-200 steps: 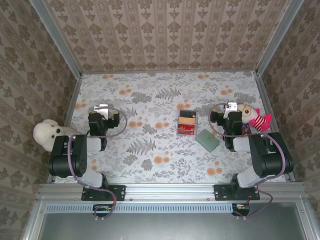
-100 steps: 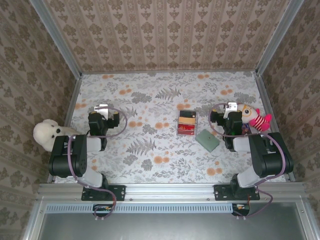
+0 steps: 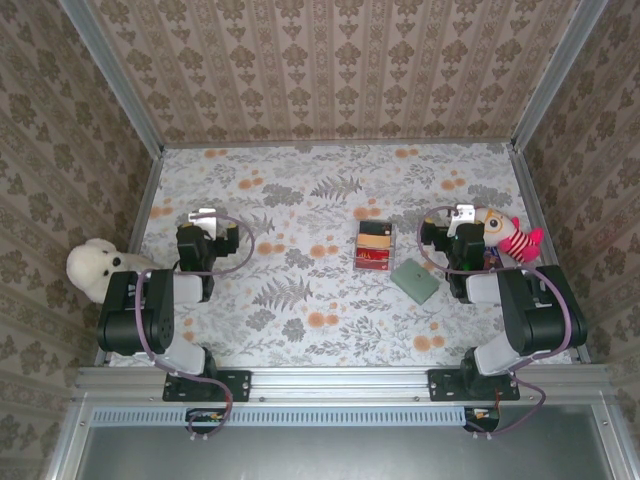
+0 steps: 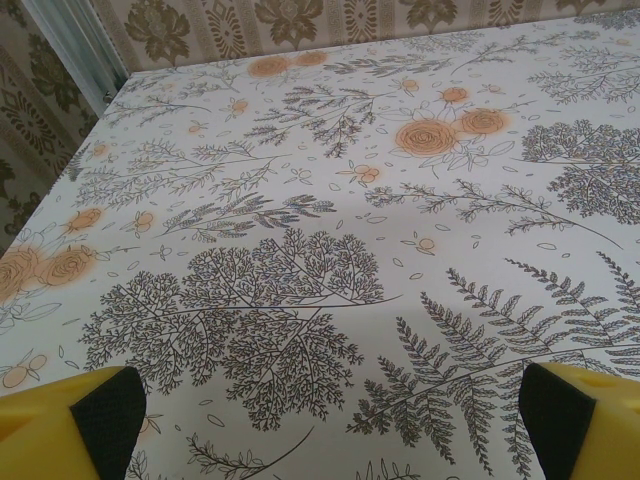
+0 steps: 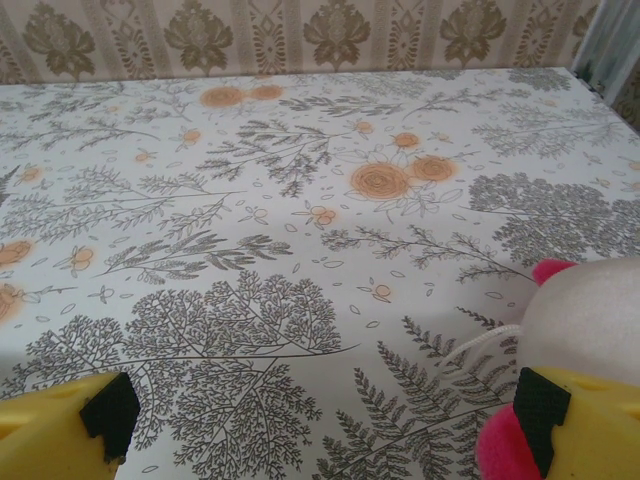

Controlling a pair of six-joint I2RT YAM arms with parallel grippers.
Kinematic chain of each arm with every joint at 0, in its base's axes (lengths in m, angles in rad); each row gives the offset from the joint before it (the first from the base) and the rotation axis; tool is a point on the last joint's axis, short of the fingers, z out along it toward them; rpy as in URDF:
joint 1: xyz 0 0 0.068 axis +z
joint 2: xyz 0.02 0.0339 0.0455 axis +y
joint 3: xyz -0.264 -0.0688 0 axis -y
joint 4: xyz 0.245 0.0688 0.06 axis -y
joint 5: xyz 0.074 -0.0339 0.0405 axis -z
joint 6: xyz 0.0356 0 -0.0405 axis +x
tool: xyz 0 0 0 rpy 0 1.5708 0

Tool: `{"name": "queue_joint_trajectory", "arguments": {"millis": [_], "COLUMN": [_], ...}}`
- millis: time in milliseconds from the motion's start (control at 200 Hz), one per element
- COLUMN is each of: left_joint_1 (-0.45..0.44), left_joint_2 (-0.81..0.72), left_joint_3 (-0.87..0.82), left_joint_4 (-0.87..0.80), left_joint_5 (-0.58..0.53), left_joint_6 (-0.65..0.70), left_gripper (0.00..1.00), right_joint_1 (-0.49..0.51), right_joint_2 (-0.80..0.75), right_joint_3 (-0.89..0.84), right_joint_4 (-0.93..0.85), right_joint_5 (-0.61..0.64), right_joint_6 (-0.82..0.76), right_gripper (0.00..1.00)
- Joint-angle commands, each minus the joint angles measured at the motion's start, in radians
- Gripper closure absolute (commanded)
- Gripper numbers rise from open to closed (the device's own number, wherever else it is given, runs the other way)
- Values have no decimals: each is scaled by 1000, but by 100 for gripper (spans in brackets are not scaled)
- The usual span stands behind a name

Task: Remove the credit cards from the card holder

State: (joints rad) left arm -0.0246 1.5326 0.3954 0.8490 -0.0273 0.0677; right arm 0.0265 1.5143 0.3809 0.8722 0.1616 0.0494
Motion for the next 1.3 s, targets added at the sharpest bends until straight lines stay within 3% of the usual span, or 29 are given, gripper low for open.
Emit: {"name": "queue_joint_trajectory", "arguments": {"millis": [0, 80, 215, 455, 570, 715, 825, 930, 1070, 1295], "left_joint_1": [7, 4, -8, -10, -18, -34, -52, -56, -60, -61], "left_joint_2": [-15, -43, -129, -256, -293, -307, -311, -301, -275, -178], "left_joint_3": [-4, -7, 29, 187, 282, 391, 395, 388, 413, 465], "left_joint_4": [18, 5, -141, -538, -737, -954, -972, -970, -1048, -1112], "left_joint_5": [-26, -44, -68, -93, -157, -135, -65, 39, 26, 82], "left_joint_6": [-33, -32, -34, -127, -198, -237, -261, -308, -430, -448], "left_gripper": [0, 0, 0, 0, 0, 0, 0, 0, 0, 0], "right_joint_1": [-6, -4, 1, 10, 26, 82, 93, 111, 186, 254], "right_joint_2": [-94, -163, -276, -390, -387, -364, -292, -230, -133, 71], "right_joint_3": [-14, 4, 119, 422, 526, 568, 582, 523, 520, 616], "right_joint_4": [-40, -120, -423, -980, -1149, -1265, -1342, -1265, -1244, -1268], "right_joint_5": [95, 116, 160, 41, -79, -236, -375, -501, -491, -460], "right_joint_6": [51, 52, 129, 317, 380, 447, 555, 657, 672, 680], "right_gripper": [0, 0, 0, 0, 0, 0, 0, 0, 0, 4]}}
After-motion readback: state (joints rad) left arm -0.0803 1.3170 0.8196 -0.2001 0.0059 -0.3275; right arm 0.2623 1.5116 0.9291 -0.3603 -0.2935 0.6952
